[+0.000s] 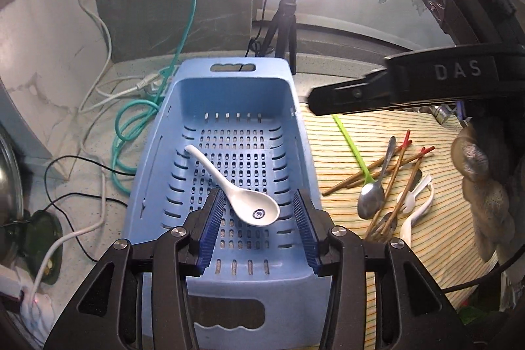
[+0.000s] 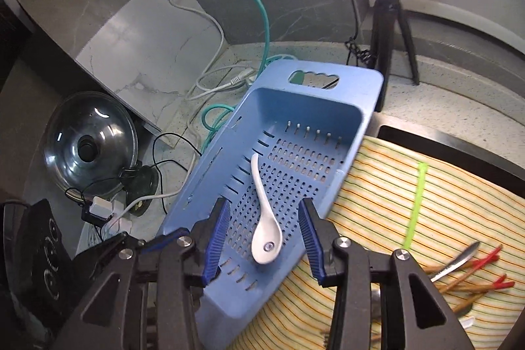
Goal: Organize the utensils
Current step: 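Lift the spoon with the left gripper and release it into the blue basket, then return the left gripper to the pile and grasp the second white spoon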
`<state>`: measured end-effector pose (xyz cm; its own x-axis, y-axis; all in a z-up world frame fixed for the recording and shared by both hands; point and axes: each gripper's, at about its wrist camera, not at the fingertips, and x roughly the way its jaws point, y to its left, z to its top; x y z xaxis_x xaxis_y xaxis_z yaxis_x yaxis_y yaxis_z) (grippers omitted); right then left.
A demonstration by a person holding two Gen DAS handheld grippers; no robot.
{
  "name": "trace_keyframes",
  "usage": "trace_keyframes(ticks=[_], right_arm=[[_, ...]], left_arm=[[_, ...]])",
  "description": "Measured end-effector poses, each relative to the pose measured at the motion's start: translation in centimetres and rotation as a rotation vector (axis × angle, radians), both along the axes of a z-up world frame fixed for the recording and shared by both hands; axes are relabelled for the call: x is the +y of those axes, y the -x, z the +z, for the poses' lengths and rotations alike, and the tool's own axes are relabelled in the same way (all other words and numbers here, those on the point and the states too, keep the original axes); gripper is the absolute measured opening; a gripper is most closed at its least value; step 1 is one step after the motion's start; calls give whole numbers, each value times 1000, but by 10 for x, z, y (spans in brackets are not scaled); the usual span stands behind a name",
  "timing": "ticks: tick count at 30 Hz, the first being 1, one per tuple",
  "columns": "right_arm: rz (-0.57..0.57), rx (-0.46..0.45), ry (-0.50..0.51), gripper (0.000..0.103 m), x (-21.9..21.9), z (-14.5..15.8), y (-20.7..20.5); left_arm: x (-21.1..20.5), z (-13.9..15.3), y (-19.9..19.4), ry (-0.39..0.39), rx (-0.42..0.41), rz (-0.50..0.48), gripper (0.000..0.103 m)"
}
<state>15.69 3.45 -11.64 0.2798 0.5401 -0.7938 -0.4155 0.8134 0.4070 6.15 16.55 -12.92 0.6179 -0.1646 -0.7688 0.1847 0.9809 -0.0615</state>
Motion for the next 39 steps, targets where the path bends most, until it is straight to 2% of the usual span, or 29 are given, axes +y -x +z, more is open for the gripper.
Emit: trace_keyframes(ticks=[6,11,15,18,28,34,39], right_arm=[[-98,-4,-88,40,-78,10,25],[-142,-4,-37,40,-137,8,43],[-175,35,11,43,-175,-1,55],[-208,76,-5,43,-200,-14,65],[-278,225,-49,43,-217,-76,78],[-315,277,-91,43,-214,-93,76],[-349,312,-108,41,-215,-103,69]], left_arm=[[-29,12,25,-6,-31,-62,43],[-59,5,43,8,-5,-108,43],[-84,-5,55,-13,10,-121,43],[-99,-15,62,-8,36,-132,43],[-131,-46,63,-64,105,-150,43],[-136,-57,56,-53,143,-158,42],[-141,-62,50,-51,158,-168,35]])
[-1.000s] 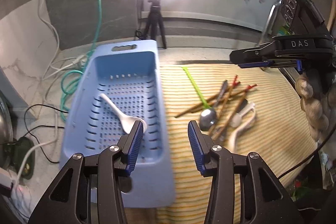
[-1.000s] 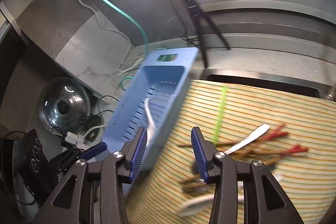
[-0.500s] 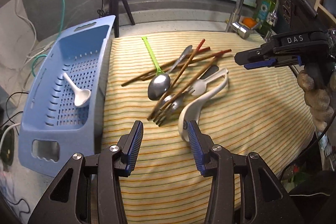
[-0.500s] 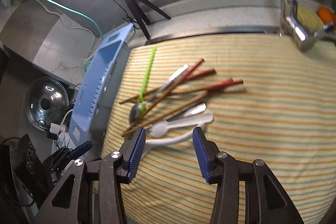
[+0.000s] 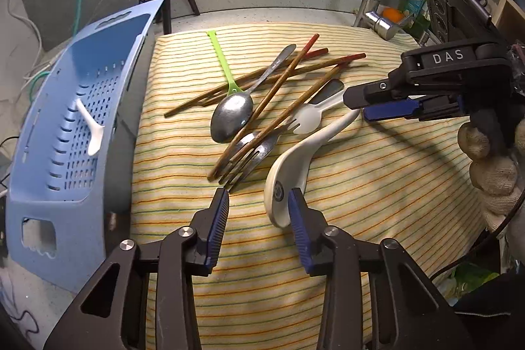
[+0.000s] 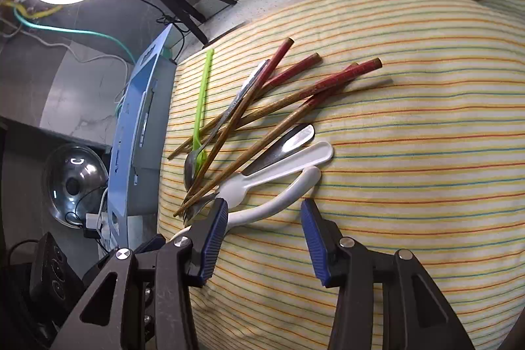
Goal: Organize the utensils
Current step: 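Return the left gripper to the pile and grasp the second white spoon, then lift the second white spoon and drop it into the blue basket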
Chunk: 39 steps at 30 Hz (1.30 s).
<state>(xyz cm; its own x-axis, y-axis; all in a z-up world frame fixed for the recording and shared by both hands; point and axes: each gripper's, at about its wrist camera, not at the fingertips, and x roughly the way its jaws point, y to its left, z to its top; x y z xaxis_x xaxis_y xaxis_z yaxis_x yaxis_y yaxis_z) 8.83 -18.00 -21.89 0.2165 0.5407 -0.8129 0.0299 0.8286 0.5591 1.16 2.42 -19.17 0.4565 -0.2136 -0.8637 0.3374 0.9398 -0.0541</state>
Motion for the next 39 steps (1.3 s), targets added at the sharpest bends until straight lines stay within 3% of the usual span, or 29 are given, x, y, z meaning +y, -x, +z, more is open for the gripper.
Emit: trace_keyframes(ticks=[9,14,16,27,34,39], right_arm=[[-55,52,-28,33,-1,-12,-8],[-78,70,-39,32,1,-13,-9],[-82,78,-42,24,3,-15,-8],[-98,59,-70,19,6,-10,-8],[-93,73,-61,19,9,-16,-13],[-85,77,-49,21,10,-19,-14]], left_arm=[[-4,-9,-6,-7,10,-21,12],[-8,-10,-3,-18,-8,-48,11],[-7,-10,-2,-12,-11,-53,10],[-1,-6,-1,36,-17,-36,5],[0,-14,-7,91,16,-14,9],[-6,-13,-4,71,-22,-21,9]])
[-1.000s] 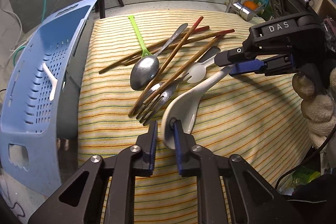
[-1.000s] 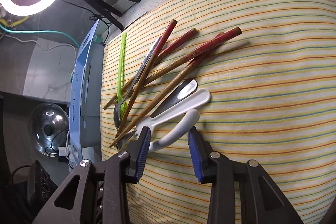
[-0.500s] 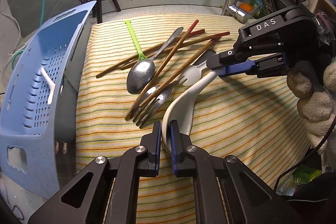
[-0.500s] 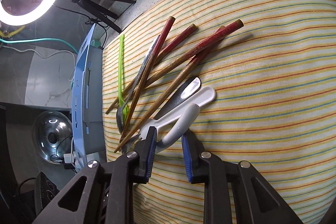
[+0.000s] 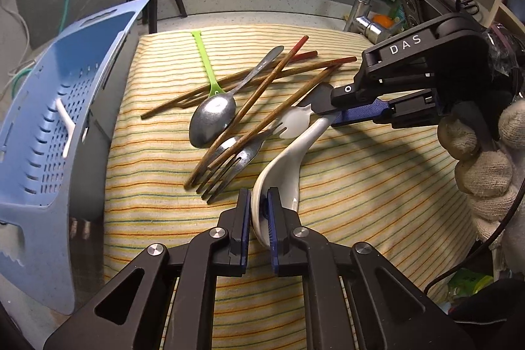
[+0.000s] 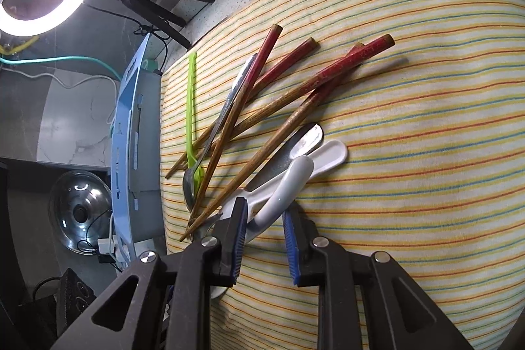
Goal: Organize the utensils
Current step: 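Lift the second white spoon and drop it into the blue basket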
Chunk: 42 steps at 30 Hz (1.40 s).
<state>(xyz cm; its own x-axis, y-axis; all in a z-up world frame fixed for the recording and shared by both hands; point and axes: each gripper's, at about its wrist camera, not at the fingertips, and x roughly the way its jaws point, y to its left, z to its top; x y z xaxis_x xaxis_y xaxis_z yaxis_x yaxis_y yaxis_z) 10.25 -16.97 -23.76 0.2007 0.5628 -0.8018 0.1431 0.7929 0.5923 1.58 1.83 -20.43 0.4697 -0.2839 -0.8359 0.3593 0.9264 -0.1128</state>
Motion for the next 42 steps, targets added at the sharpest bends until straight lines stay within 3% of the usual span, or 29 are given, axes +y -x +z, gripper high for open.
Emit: trace_keyframes(ticks=[7,15,22,28,40,42], right_arm=[[8,-32,-41,17,3,16,3],[45,-92,-99,12,25,53,-3],[132,-178,-136,9,68,102,-16],[205,-236,-127,9,120,126,-36],[316,-228,-29,10,205,105,-76],[338,-218,-22,11,211,101,-78]], left_arm=[[6,7,4,13,-8,15,6],[24,28,5,28,-56,48,5],[54,61,3,26,-137,94,5],[96,72,-19,27,-173,164,5],[143,48,-51,14,-84,251,5],[146,44,-53,12,-60,264,9]])
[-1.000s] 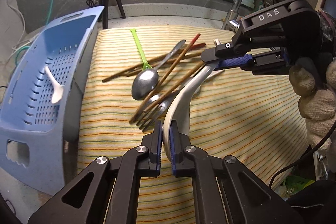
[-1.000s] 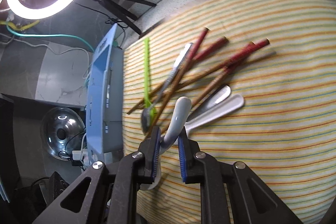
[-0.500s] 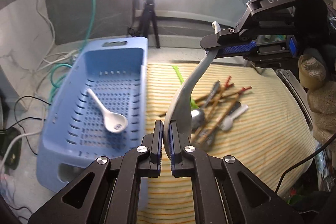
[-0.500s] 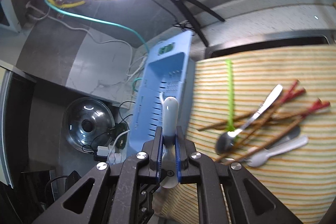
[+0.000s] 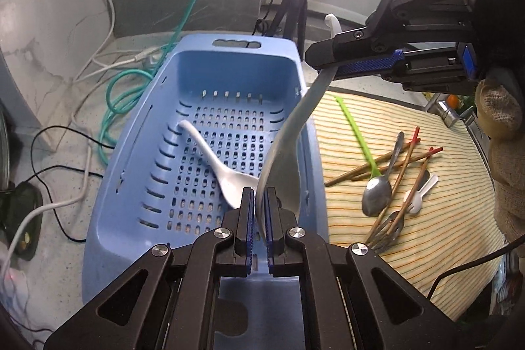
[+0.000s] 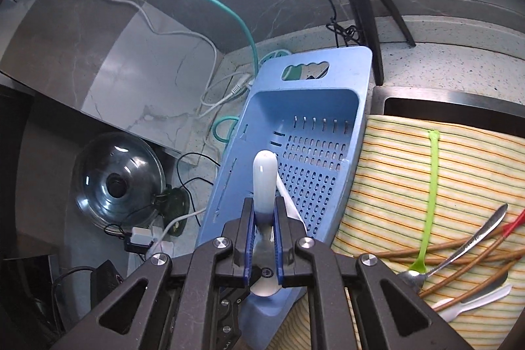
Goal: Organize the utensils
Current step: 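Lift the second white spoon and drop it into the blue basket, then move the left gripper back over the chopsticks and fork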
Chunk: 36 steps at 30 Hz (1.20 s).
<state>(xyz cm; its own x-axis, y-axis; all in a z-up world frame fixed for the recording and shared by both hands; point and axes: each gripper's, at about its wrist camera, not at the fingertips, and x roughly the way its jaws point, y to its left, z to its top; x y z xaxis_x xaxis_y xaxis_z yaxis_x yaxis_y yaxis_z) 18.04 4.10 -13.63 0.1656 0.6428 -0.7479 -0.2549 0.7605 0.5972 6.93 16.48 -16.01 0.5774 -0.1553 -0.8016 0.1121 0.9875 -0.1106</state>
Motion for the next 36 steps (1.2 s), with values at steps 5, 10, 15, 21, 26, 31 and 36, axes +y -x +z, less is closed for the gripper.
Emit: trace_keyframes(ticks=[5,10,15,21,26,31,36], right_arm=[[25,-37,50,39,5,2,2],[51,-95,75,40,-4,15,10],[46,-133,101,40,-33,26,19],[-5,-171,151,41,-86,35,30],[-56,-203,186,42,-136,39,44],[-143,-237,202,43,-186,38,59],[-219,-211,196,43,-224,30,70]], left_arm=[[6,1,0,4,9,23,24],[3,9,7,-15,-17,22,24],[-8,17,14,-22,-36,13,24],[-28,21,19,-13,-46,-25,24],[-52,25,23,-5,-53,-84,24],[-79,25,23,-11,-55,-150,24],[-110,20,20,-27,-42,-242,24]])
